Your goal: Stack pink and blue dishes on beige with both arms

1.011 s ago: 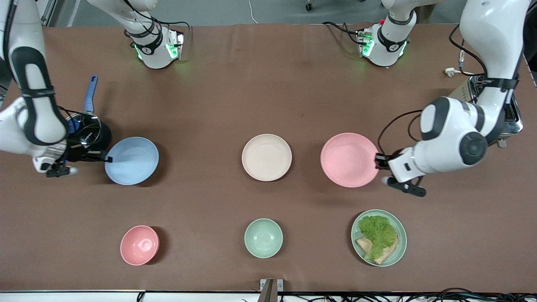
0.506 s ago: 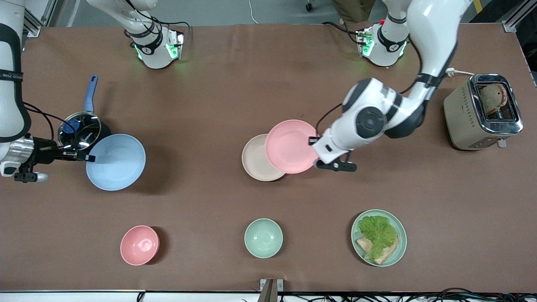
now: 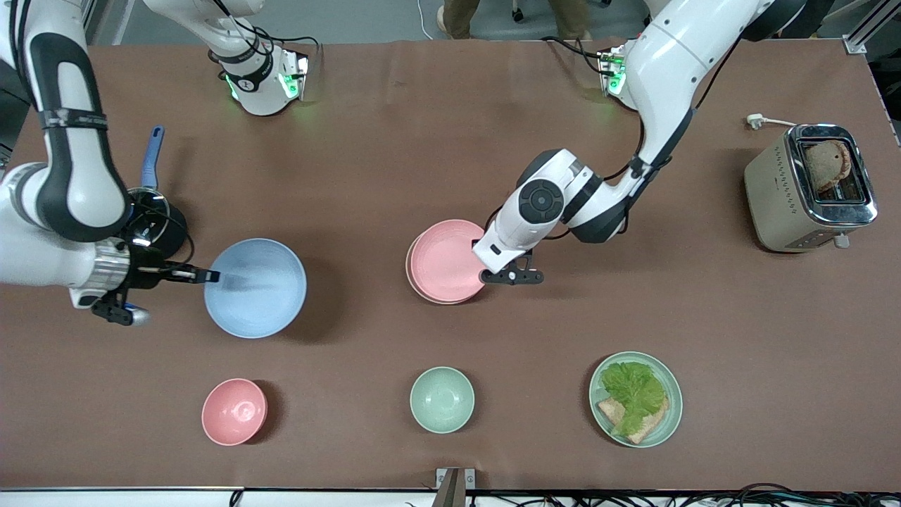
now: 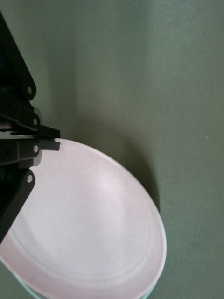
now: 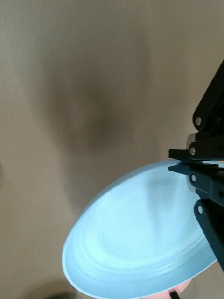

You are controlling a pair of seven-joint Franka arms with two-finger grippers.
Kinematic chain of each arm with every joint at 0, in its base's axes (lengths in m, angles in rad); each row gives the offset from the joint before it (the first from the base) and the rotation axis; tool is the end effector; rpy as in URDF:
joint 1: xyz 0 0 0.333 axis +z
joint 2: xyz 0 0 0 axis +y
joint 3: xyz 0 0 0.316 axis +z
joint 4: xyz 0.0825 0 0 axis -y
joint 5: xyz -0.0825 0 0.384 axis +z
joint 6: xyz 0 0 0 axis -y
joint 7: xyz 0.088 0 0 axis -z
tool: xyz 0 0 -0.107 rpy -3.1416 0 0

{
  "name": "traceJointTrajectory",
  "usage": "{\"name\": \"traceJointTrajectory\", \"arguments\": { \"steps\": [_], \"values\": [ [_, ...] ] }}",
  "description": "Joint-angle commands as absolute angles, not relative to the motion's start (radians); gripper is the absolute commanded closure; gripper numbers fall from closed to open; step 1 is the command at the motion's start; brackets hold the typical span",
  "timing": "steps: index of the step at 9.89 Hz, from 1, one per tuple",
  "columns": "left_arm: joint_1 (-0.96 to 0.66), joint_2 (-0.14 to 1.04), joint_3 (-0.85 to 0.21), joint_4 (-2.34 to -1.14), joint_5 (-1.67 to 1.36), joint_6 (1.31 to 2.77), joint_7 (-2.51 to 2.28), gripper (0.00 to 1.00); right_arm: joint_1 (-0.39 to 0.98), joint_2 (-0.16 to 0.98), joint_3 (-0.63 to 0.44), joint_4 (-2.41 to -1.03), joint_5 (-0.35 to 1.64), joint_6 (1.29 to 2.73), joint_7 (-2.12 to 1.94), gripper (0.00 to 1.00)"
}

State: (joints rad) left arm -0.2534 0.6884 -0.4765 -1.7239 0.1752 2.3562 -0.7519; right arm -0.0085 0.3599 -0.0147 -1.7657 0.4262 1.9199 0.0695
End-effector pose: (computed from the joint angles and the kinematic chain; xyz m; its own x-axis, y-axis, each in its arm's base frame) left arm 0.5233 -0.4218 0.2240 0.9955 -0.0103 -0.0937 0.0033 -0.9896 0.1436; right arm 0.6265 0.0153 0.3501 0.9406 -0.2266 -0.2530 -0.3041 -0.8937 -0.3299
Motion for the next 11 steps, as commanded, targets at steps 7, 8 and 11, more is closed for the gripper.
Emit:
{"name": "traceJointTrajectory", "arguments": {
  "steps": [7, 8, 11],
  "values": [
    [-0.026, 0.399, -0.477, -1.489, 0.204, 1.940, -0.683, 0.00, -0.011, 0.307, 0.510, -1.926, 0.287, 2.235, 0.644, 1.00],
    [0.006, 0.368, -0.479, -1.423, 0.206, 1.822, -0.619, 0.00, 0.004, 0.311, 0.550, -1.974, 0.287, 2.347, 0.670, 1.00],
    [0.144, 0.215, -0.480, -1.407, 0.187, 1.685, -0.253, 0.00, 0.043, 0.377, 0.591, -2.063, 0.287, 2.567, 0.710, 0.99]
  ]
}}
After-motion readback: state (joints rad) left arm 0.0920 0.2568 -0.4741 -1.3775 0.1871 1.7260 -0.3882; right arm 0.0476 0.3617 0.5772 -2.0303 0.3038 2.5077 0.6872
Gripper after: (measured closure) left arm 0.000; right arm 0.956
